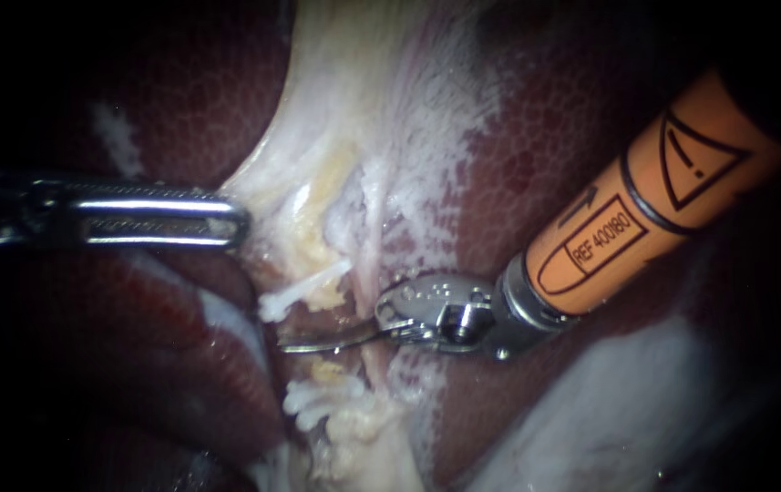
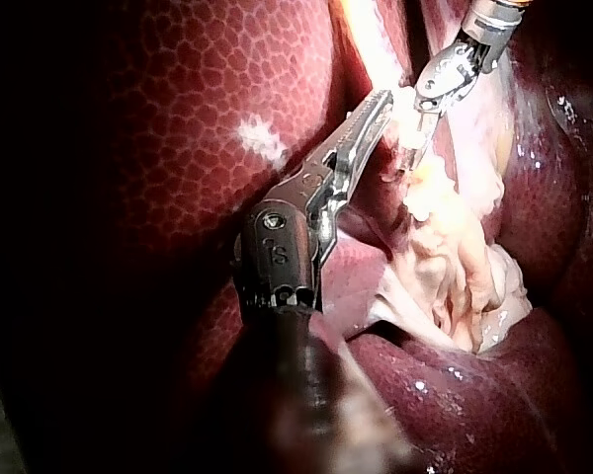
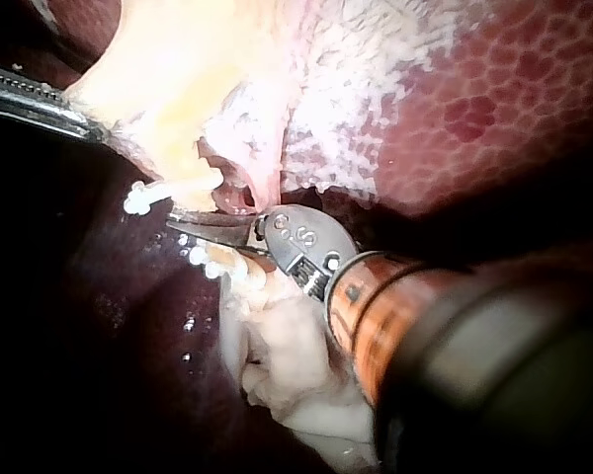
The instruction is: Go back from the cut left tube
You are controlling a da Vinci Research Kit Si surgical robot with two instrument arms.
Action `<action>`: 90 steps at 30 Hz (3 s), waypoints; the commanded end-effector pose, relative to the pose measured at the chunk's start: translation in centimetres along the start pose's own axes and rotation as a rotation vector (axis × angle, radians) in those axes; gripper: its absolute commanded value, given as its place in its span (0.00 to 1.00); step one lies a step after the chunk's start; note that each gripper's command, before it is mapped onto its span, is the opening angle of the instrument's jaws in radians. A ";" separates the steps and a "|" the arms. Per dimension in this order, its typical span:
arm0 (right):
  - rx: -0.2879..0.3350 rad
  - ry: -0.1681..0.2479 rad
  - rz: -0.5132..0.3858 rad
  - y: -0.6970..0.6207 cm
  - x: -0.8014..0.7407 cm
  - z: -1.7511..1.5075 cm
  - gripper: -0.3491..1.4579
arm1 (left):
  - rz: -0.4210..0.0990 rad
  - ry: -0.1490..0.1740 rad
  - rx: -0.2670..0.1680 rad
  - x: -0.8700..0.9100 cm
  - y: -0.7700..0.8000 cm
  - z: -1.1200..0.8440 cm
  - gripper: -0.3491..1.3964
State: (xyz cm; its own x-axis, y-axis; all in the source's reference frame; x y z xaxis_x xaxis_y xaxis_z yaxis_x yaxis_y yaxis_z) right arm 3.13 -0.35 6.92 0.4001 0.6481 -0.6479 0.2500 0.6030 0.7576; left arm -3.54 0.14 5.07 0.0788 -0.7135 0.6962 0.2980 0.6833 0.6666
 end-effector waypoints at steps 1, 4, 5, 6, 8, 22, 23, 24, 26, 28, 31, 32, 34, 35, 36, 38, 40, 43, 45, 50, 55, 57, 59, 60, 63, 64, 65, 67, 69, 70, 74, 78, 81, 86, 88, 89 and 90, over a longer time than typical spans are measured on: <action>-0.001 0.000 0.000 0.00 0.00 0.00 0.00 | 0.000 0.000 0.000 0.00 0.00 0.00 0.00; 0.000 0.003 0.000 0.00 0.01 0.00 0.00 | 0.000 0.000 0.000 0.00 0.00 0.00 0.00; 0.000 0.003 0.000 0.00 0.01 0.00 0.00 | 0.000 0.000 0.000 0.00 0.00 0.00 0.00; 0.000 0.003 0.000 0.00 0.01 0.00 0.00 | 0.000 0.000 0.000 0.00 0.00 0.00 0.00; 0.001 0.003 0.000 -0.01 0.01 0.00 0.00 | 0.000 0.000 0.000 0.00 0.00 0.00 0.00; -0.005 0.007 -0.033 -0.12 0.09 -0.13 0.25 | 0.000 0.000 0.000 0.01 0.00 0.00 0.00; -0.005 0.007 -0.034 -0.12 0.09 -0.13 0.26 | 0.000 0.000 0.000 0.01 0.00 0.00 0.00; -0.005 0.007 -0.033 -0.11 0.09 -0.13 0.26 | 0.000 0.000 0.000 0.01 0.00 0.00 0.00; -0.005 0.007 -0.039 -0.11 0.09 -0.13 0.32 | 0.000 0.000 0.000 0.01 0.00 0.00 0.00; -0.005 0.007 -0.045 -0.11 0.09 -0.13 0.34 | 0.000 0.000 0.000 0.01 0.00 0.00 0.00; -0.008 0.008 -0.045 -0.11 0.09 -0.13 0.39 | 0.000 0.000 0.000 0.01 0.00 -0.01 0.00; -0.008 0.008 -0.051 -0.11 0.09 -0.13 0.42 | 0.000 0.000 0.000 0.01 0.00 -0.01 0.00; -0.008 0.007 -0.057 -0.11 0.09 -0.13 0.45 | 0.000 0.000 0.000 0.01 0.00 -0.01 0.00; -0.008 0.007 -0.057 -0.11 0.09 -0.13 0.46 | 0.000 0.000 0.000 0.01 0.00 -0.01 0.00; -0.008 0.008 -0.057 -0.11 0.09 -0.13 0.46 | 0.000 0.000 0.000 0.01 0.00 -0.01 0.00; -0.008 0.008 -0.062 -0.11 0.09 -0.13 0.50 | 0.000 0.000 0.000 0.01 0.00 -0.01 0.00; -0.011 0.008 -0.062 -0.11 0.10 -0.13 0.52 | 0.000 0.000 0.000 0.01 0.00 -0.01 0.00; -0.011 0.009 -0.061 -0.11 0.11 -0.14 0.52 | 0.000 0.000 0.000 0.01 0.00 -0.01 0.00; -0.010 0.009 -0.061 -0.11 0.10 -0.15 0.49 | 0.000 0.000 0.000 0.01 0.00 -0.01 0.00; -0.009 0.009 -0.072 -0.13 0.10 -0.24 0.49 | 0.000 0.000 0.001 0.01 0.00 -0.02 0.00; -0.008 0.009 -0.083 -0.17 0.08 -0.39 0.48 | 0.000 0.000 0.001 0.01 0.00 -0.02 0.00; -0.020 0.012 -0.094 -0.18 0.08 -0.46 0.48 | 0.000 0.000 0.001 0.01 0.00 -0.03 0.00; -0.023 0.013 -0.109 -0.20 0.10 -0.55 0.48 | 0.001 0.000 0.001 0.01 0.00 -0.03 0.00; -0.030 0.015 -0.120 -0.21 0.11 -0.60 0.48 | 0.001 0.000 0.001 0.01 0.01 -0.03 0.00; -0.053 0.019 -0.156 -0.23 0.15 -0.74 0.51 | 0.000 0.000 0.001 0.01 0.01 -0.03 0.00; -0.065 0.021 -0.171 -0.24 0.17 -0.81 0.55 | 0.000 0.000 0.001 0.01 0.01 -0.03 0.00; -0.074 0.022 -0.186 -0.25 0.18 -0.85 0.59 | 0.000 0.000 0.001 0.02 0.01 -0.03 0.00; -0.096 0.025 -0.210 -0.27 0.21 -0.94 0.66 | 0.001 0.000 0.001 0.02 0.02 -0.03 0.00; -0.125 0.030 -0.237 -0.29 0.23 -1.05 0.72 | 0.000 0.000 0.001 0.02 0.02 -0.03 0.00; -0.140 0.031 -0.244 -0.30 0.24 -1.09 0.73 | 0.001 0.000 0.001 0.02 0.02 -0.03 0.00; -0.190 0.030 -0.290 -0.36 0.33 -1.33 0.78 | 0.001 0.000 0.001 0.02 0.03 -0.03 0.00; -0.252 0.024 -0.339 -0.45 0.44 -1.54 0.85 | 0.001 0.000 0.001 0.03 0.04 -0.03 0.00; -0.283 0.017 -0.367 -0.52 0.51 -1.67 0.86 | 0.001 0.000 0.002 0.03 0.05 -0.03 0.00; -0.329 0.005 -0.398 -0.62 0.58 -1.82 0.88 | 0.001 0.000 0.001 0.03 0.06 -0.03 0.00; -0.334 0.003 -0.402 -0.65 0.58 -1.87 0.89 | 0.001 0.000 0.001 0.03 0.06 -0.02 0.00; -0.335 0.002 -0.405 -0.67 0.57 -1.89 0.89 | 0.001 0.000 0.001 0.04 0.06 -0.02 0.00; -0.339 -0.001 -0.414 -0.68 0.56 -1.90 0.89 | 0.001 0.000 0.001 0.04 0.06 -0.02 0.00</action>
State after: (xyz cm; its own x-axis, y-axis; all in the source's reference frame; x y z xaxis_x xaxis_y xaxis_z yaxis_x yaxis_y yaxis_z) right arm 1.49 0.48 5.88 0.3300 0.3238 -0.8867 0.0850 0.9253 0.3695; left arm -3.50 0.16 5.14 0.0793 -0.7128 0.6969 0.2966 0.6843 0.6662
